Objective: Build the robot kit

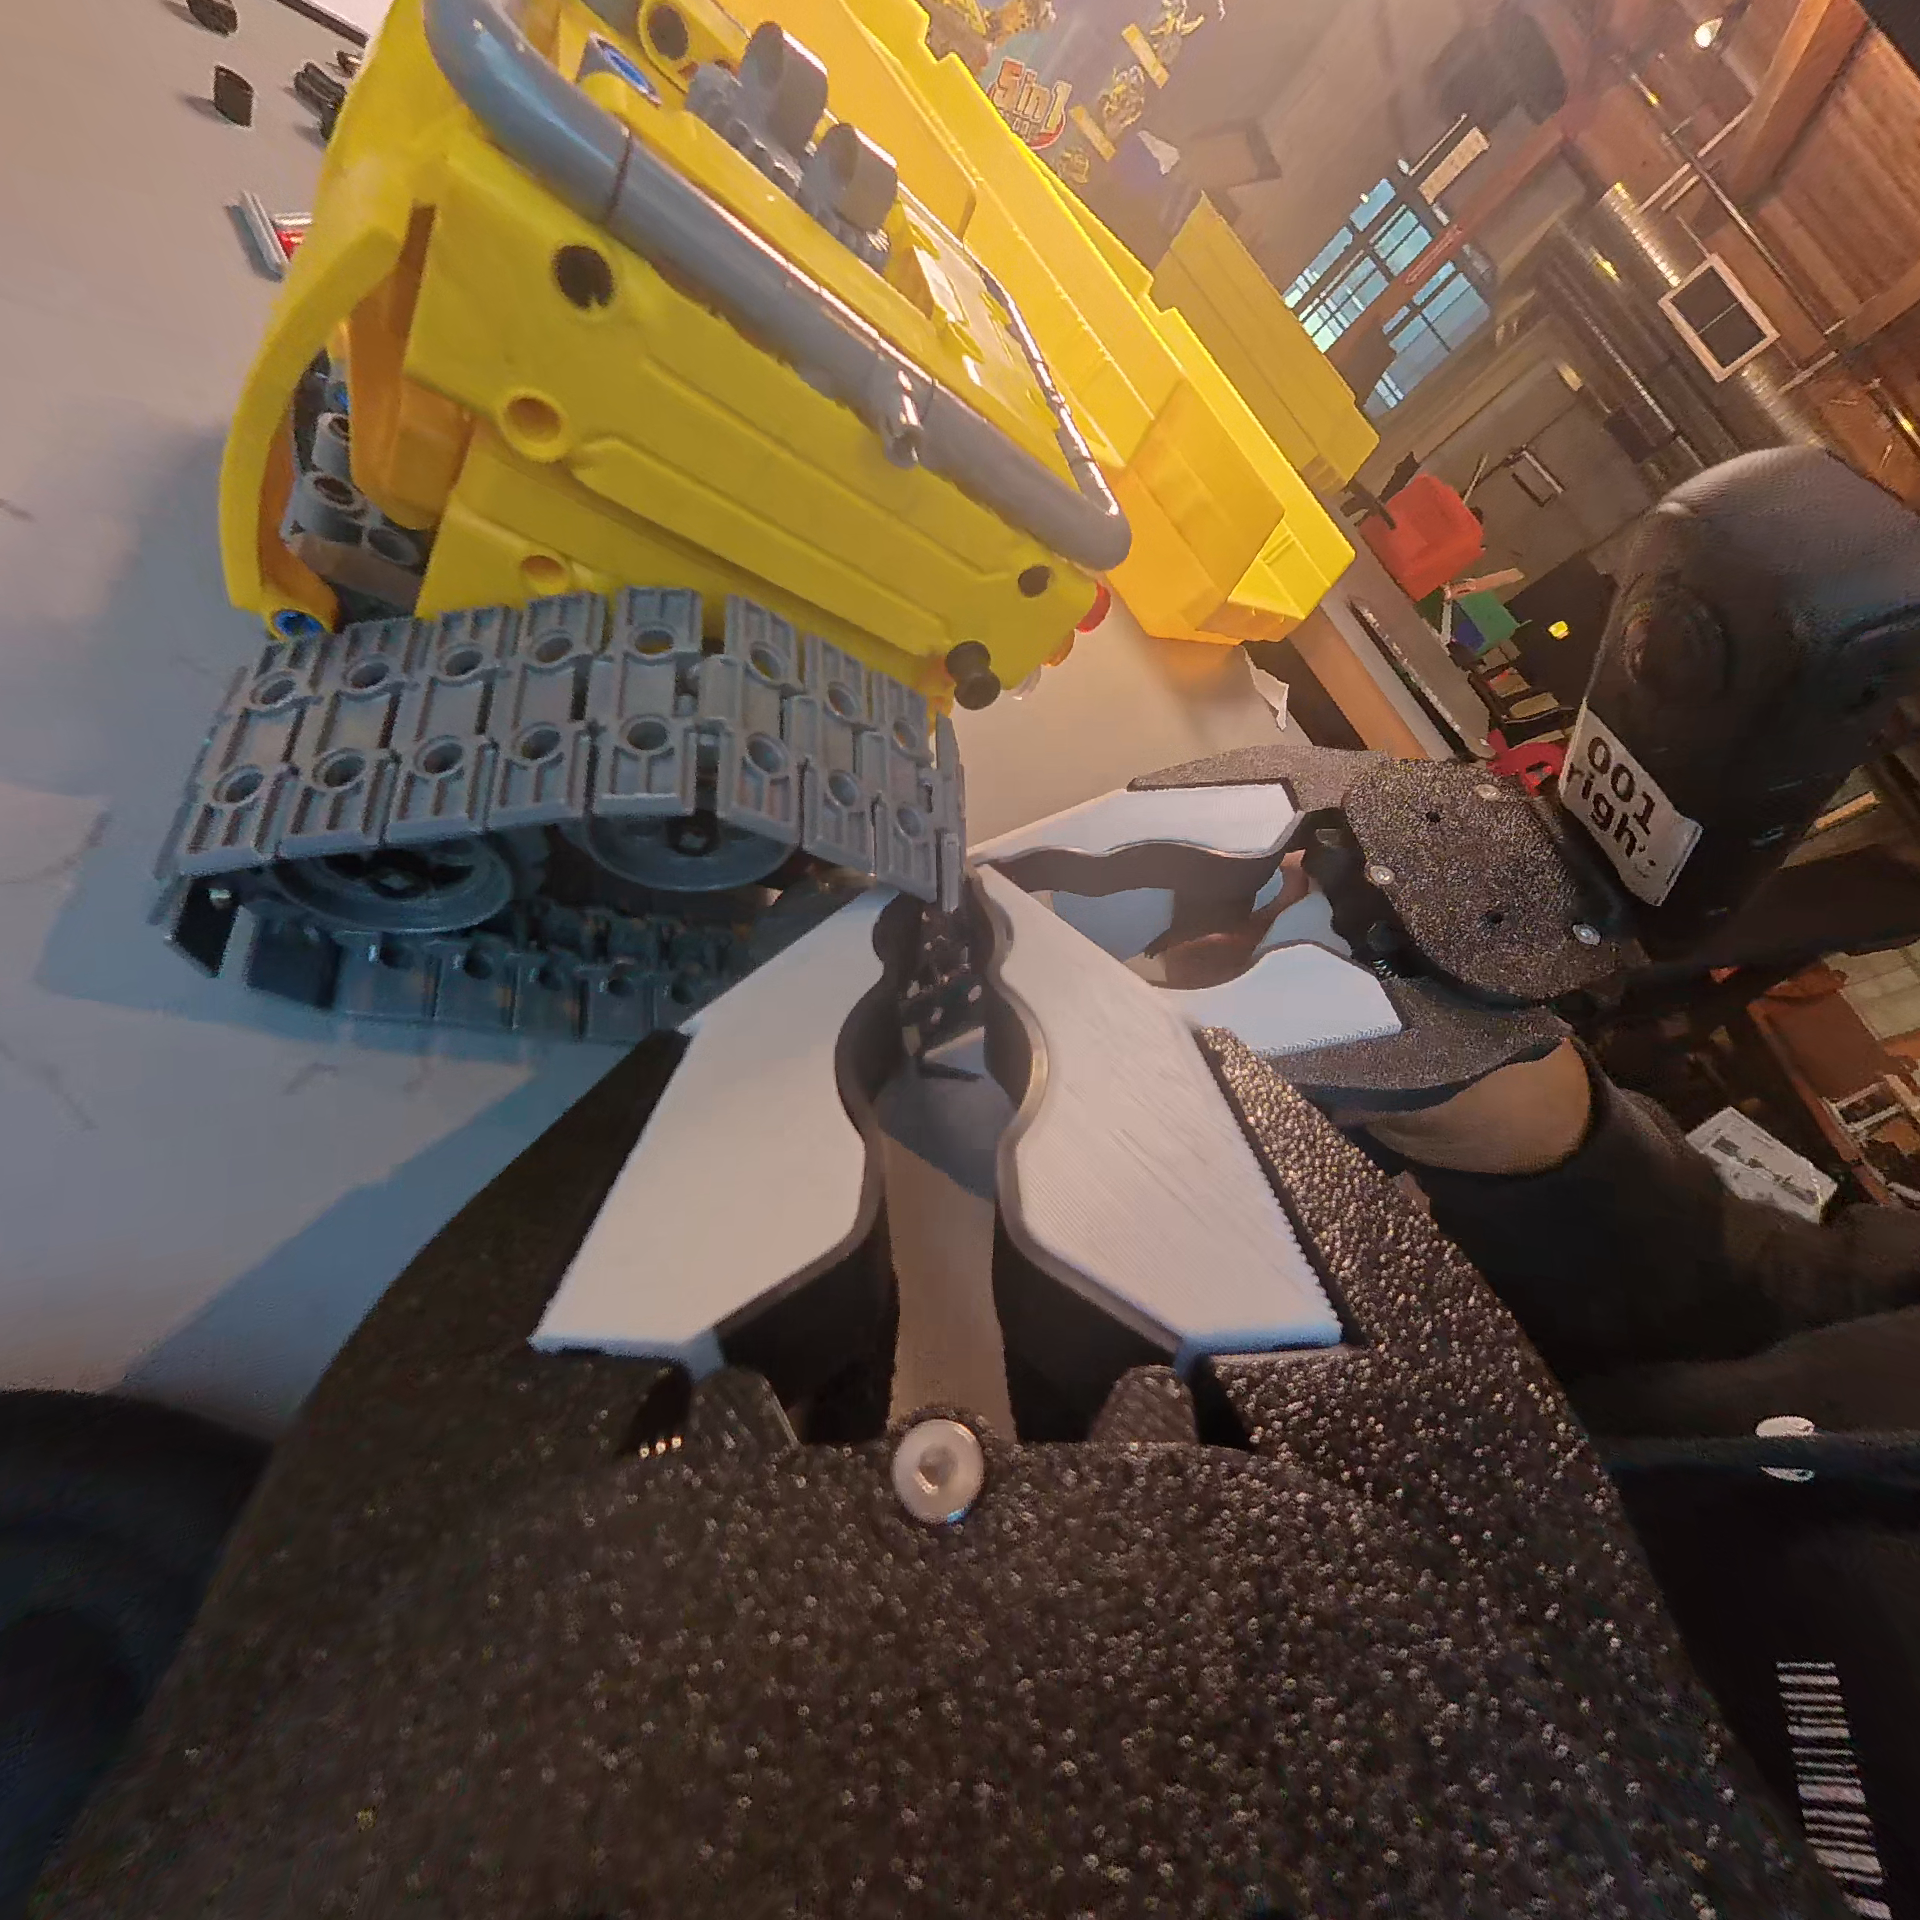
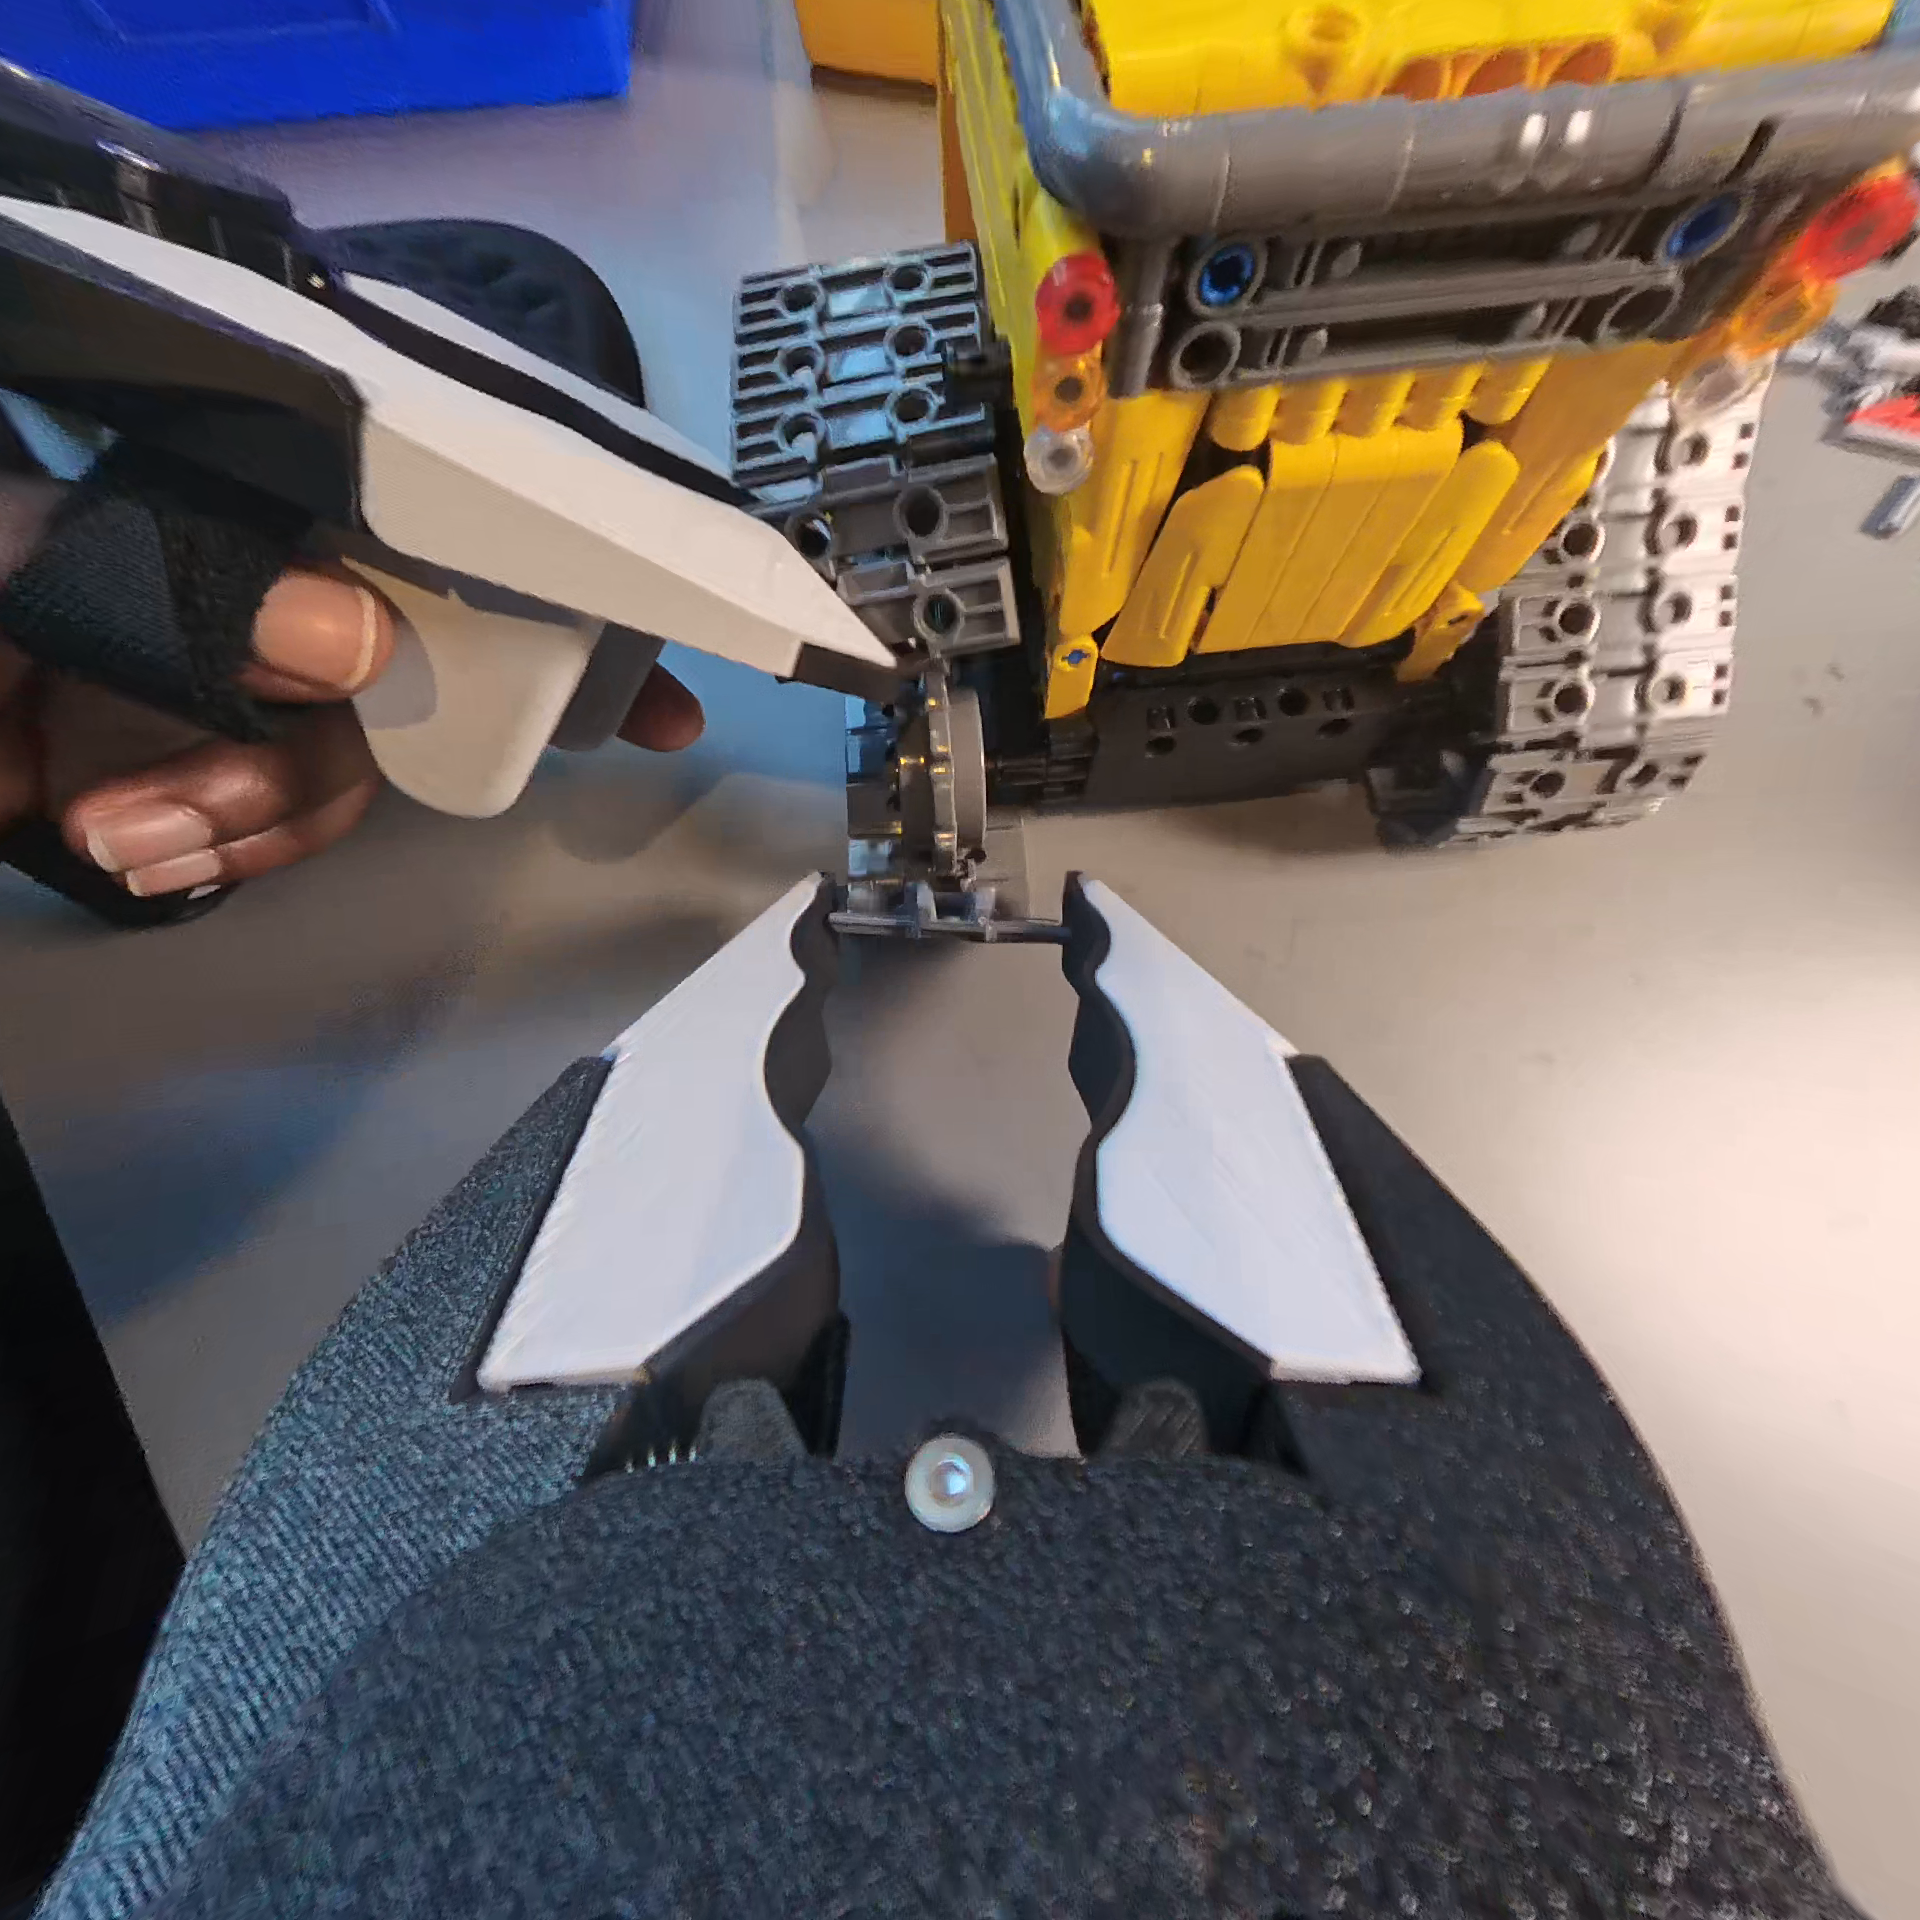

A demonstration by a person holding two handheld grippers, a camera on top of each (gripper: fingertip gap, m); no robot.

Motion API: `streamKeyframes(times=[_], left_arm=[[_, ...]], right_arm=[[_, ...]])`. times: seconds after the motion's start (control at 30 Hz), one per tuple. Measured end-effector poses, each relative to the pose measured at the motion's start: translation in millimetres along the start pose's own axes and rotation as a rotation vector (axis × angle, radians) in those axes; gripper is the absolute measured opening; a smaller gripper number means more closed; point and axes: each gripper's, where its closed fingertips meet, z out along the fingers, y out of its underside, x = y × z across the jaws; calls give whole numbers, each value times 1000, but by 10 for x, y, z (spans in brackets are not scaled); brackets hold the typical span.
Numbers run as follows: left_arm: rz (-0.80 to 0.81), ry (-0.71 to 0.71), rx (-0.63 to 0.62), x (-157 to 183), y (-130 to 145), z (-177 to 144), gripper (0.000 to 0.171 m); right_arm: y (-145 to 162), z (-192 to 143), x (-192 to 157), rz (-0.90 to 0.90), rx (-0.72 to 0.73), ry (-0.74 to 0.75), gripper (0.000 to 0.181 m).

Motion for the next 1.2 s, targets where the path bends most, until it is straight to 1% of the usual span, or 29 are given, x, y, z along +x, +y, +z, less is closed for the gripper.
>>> streamKeyframes(times=[0.1,0.23,0.37,0.7,0.8,0.9,1.1,1.2], left_arm=[[8,2,-16,6,19,10,7],[29,2,-41,20,49,24,7],[11,31,-49,26,49,0,7],[62,80,-216,32,115,-61,7],[106,69,-274,30,127,-67,7],[94,65,-305,24,118,-69,7],[118,20,-317,-12,97,-47,8],[161,-21,-320,-21,65,-37,8]], right_arm=[[-112,-33,-25,-56,64,13,43],[-182,-20,-58,-130,75,11,43],[-228,23,-114,-187,86,-2,43],[-259,54,-158,-259,155,-33,43],[-262,57,-155,-257,155,-38,43],[-266,63,-149,-250,154,-26,43],[-258,56,-107,-181,146,32,44],[-253,46,-101,-173,152,73,44]])
